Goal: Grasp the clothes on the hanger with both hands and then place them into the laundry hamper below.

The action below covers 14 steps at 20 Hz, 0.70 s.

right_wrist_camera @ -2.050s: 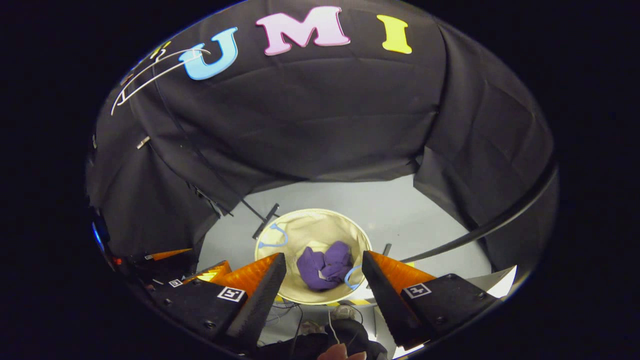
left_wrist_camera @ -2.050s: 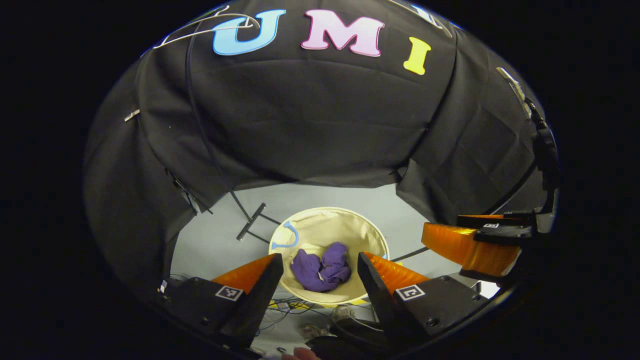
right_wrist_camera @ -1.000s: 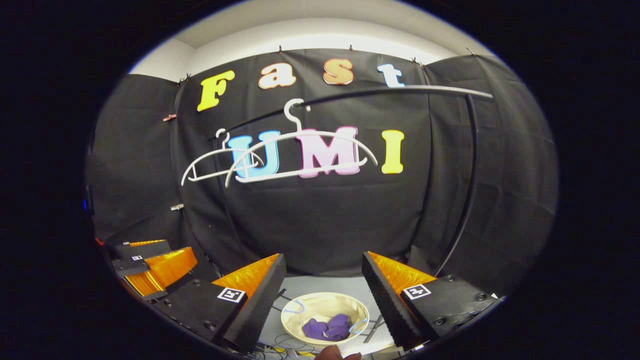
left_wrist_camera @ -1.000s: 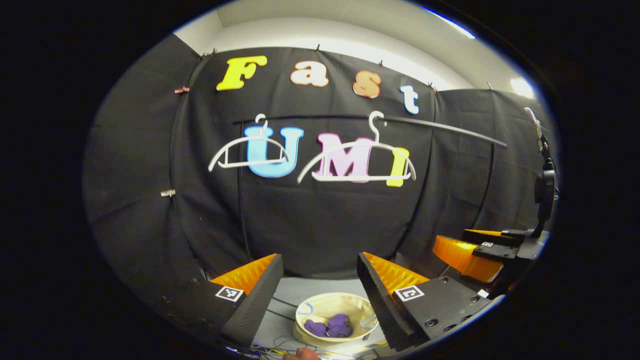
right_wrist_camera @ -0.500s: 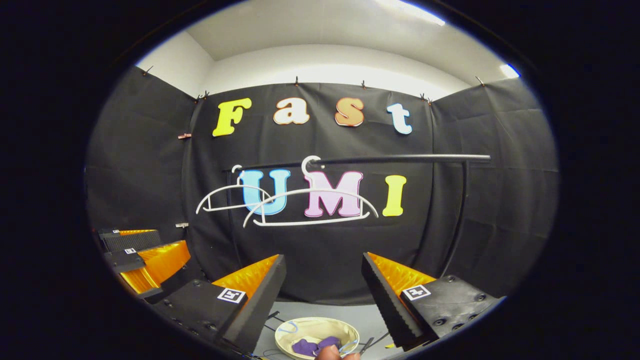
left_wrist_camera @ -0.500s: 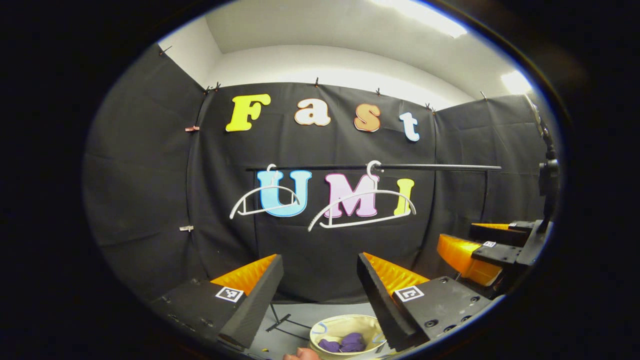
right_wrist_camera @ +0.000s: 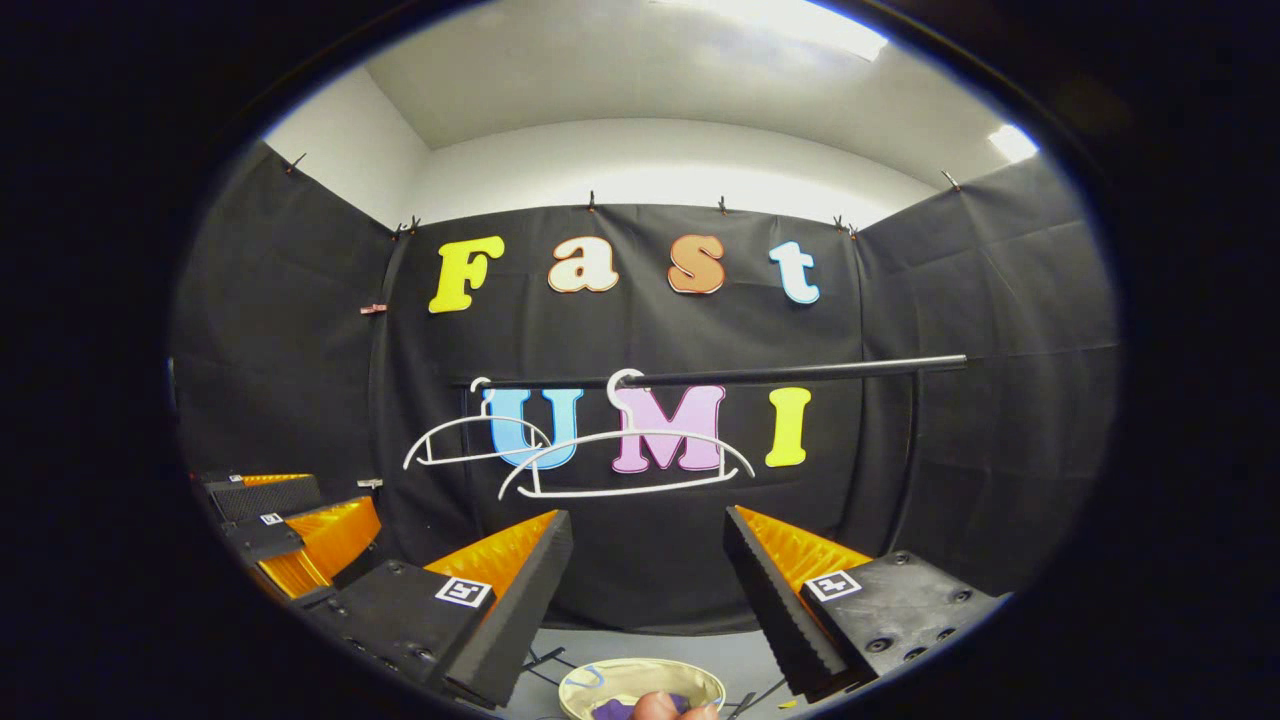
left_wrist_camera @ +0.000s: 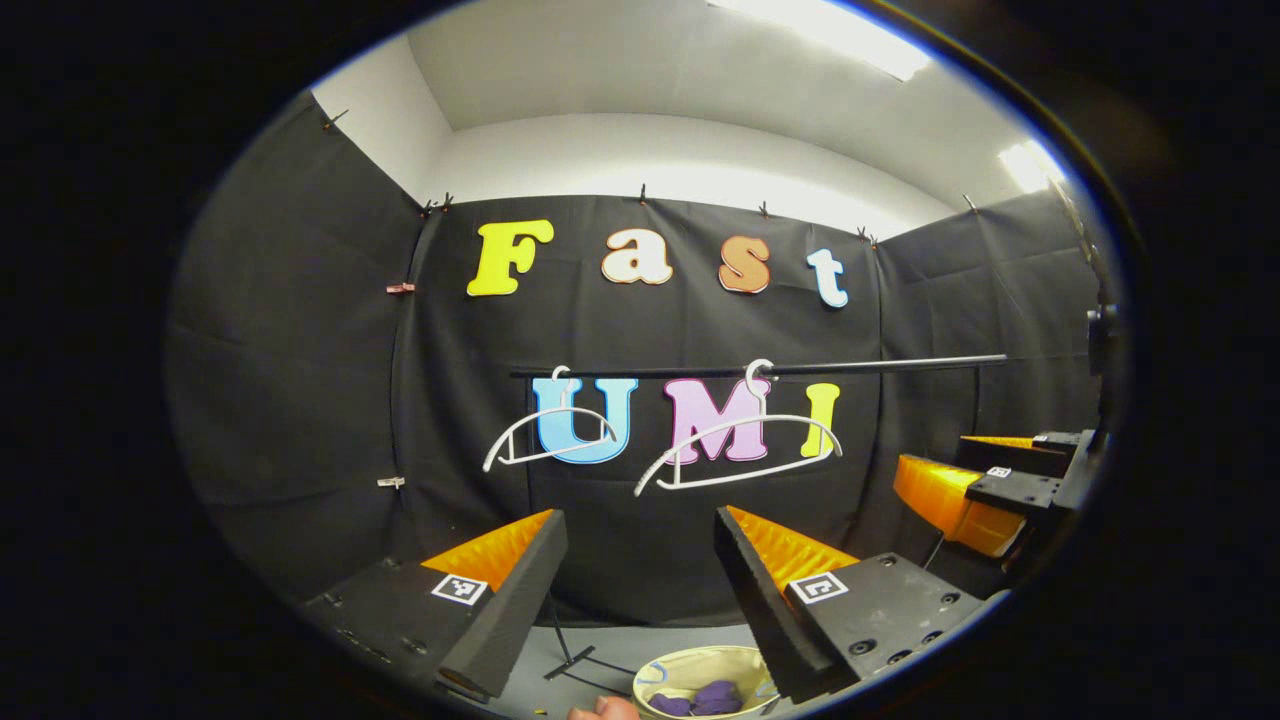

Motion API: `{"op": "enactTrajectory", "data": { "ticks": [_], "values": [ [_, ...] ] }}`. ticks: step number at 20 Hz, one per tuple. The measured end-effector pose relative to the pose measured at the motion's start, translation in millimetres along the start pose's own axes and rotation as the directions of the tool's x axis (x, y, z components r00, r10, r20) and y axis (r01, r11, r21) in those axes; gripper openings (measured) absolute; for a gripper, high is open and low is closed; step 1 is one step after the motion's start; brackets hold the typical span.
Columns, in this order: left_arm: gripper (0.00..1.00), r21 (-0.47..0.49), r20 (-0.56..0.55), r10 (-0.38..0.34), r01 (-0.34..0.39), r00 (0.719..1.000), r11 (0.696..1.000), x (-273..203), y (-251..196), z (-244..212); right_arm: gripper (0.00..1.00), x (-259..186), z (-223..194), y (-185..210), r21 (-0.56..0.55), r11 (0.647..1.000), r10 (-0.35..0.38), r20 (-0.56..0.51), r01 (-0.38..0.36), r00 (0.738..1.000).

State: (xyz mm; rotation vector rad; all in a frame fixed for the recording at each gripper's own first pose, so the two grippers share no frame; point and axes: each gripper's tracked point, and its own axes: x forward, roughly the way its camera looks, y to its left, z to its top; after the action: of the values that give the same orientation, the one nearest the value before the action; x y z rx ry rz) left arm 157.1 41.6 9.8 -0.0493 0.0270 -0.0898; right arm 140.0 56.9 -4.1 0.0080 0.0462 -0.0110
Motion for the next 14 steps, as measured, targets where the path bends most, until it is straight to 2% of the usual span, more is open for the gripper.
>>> {"op": "enactTrajectory", "data": {
  "ticks": [2, 4, 5, 14],
  "values": [
    [0.94, 0.007, 0.006, 0.006, -0.006, 1.0, 1.0, -1.5, 3.6, 2.6, 0.98, -0.1, 2.1, 0.1, -0.006, 1.0, -0.008, 0.009, 0.008, 1.0],
    [0.94, 0.012, 0.012, 0.008, -0.008, 1.0, 1.0, -0.9, 4.8, 3.2, 1.0, 0.8, 3.9, 1.3, -0.014, 1.0, -0.011, 0.017, 0.011, 1.0],
    [0.94, 0.012, 0.012, 0.006, -0.006, 1.0, 1.0, -0.5, 3.8, 2.7, 0.98, 1.7, 3.9, 1.7, -0.015, 1.0, -0.011, 0.017, 0.011, 1.0],
    [0.94, 0.013, 0.014, -0.02, 0.02, 1.0, 1.0, -4.3, -3.2, 3.8, 0.98, -1.0, -2.3, 7.2, -0.029, 0.999, -0.018, 0.016, 0.018, 1.0]
  ]
}}
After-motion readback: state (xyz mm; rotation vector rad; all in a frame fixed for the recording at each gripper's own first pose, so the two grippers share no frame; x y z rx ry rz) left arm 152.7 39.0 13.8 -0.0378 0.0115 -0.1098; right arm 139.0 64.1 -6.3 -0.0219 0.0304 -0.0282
